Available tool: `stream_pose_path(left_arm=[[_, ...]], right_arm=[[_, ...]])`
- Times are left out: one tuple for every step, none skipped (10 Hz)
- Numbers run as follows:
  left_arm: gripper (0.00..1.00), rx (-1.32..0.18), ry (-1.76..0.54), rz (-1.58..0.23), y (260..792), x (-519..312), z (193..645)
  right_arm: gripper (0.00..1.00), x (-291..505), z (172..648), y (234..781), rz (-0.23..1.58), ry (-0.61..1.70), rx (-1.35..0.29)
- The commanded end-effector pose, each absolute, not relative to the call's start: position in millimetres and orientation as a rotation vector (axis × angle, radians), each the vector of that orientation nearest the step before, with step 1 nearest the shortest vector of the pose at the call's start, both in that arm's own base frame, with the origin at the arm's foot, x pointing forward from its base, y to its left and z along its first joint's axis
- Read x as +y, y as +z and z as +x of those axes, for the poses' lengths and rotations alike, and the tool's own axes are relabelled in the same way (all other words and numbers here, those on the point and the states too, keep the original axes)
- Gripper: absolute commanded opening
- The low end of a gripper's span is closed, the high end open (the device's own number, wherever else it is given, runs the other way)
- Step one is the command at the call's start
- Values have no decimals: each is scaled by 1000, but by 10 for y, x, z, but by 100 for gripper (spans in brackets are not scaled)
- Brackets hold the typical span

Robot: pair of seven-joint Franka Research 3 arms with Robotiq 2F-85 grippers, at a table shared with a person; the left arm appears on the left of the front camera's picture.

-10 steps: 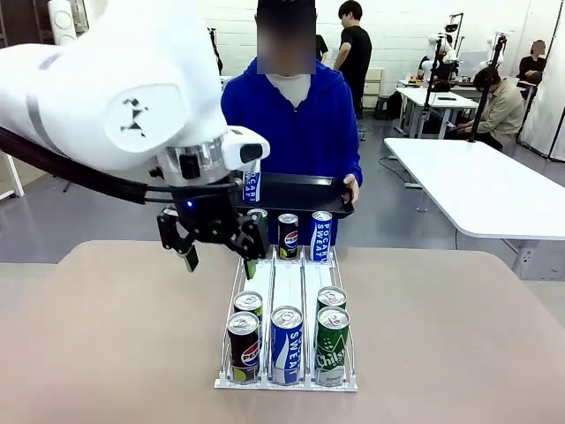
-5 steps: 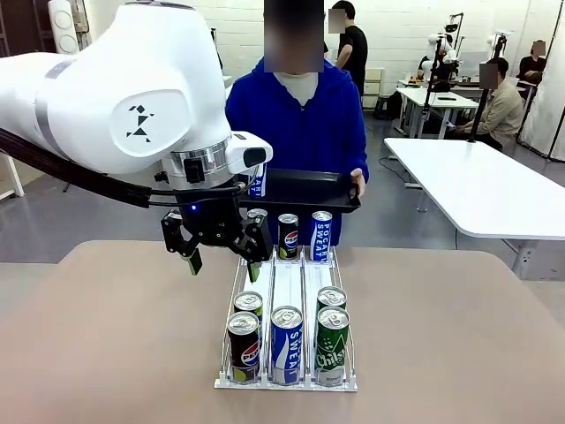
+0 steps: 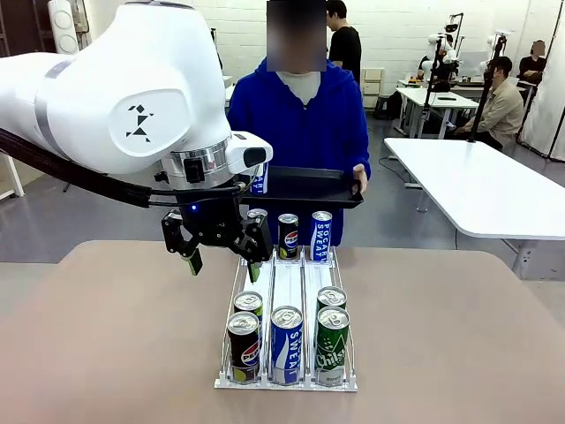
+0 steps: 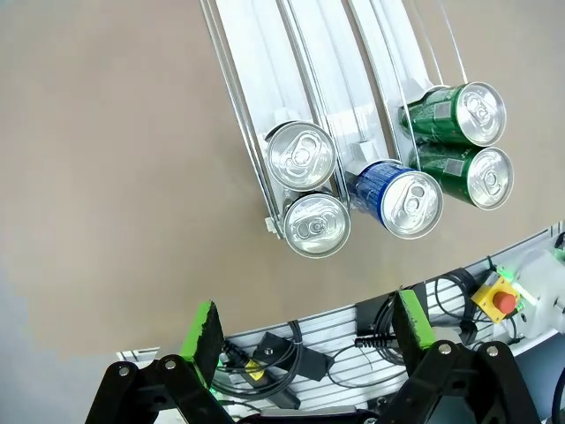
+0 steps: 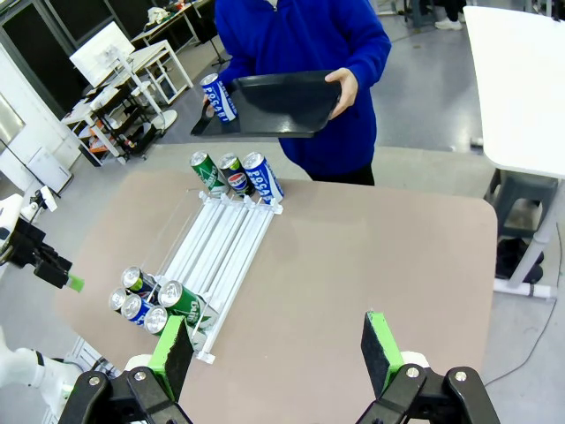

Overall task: Retrieve and hand over the desired beverage to the person.
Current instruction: Pick up another can of the same type that the person held from the Automatic Can Dispenser.

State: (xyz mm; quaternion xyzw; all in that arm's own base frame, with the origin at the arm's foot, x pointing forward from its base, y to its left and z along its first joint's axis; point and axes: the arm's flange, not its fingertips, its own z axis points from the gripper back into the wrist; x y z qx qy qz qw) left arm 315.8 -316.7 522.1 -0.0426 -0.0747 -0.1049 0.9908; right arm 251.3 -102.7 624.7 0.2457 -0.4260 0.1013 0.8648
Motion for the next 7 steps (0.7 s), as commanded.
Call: stream_pose_path(left_arm=[[100,-195,-104,-75,4981,-3281,3088],[100,-206,-85,-87,4913,-3288,3071],[100,-217,-82,-83,4854,-3276,3076],[100,-208,-82,-70,4793,-3265,3097],[100,-187,-90,-66,4715,-3264,3106],[100,-171,-77,-60,4636,-3281,3117],[100,-149,-76,-52,4557,-3301,3120]], right_arm=[[100,-1019,2536,6224,538,222,-896],[100,-1019,2536,6224,538,222,-896],[100,-1019,2536,6224,538,222,-896],[100,-1019,2536,6224,538,222,-896],[100,-1019,2536,6224,538,222,-896],[100,-1019,2536,6224,538,222,-896],[100,-1019,2536,6224,538,222,-896]])
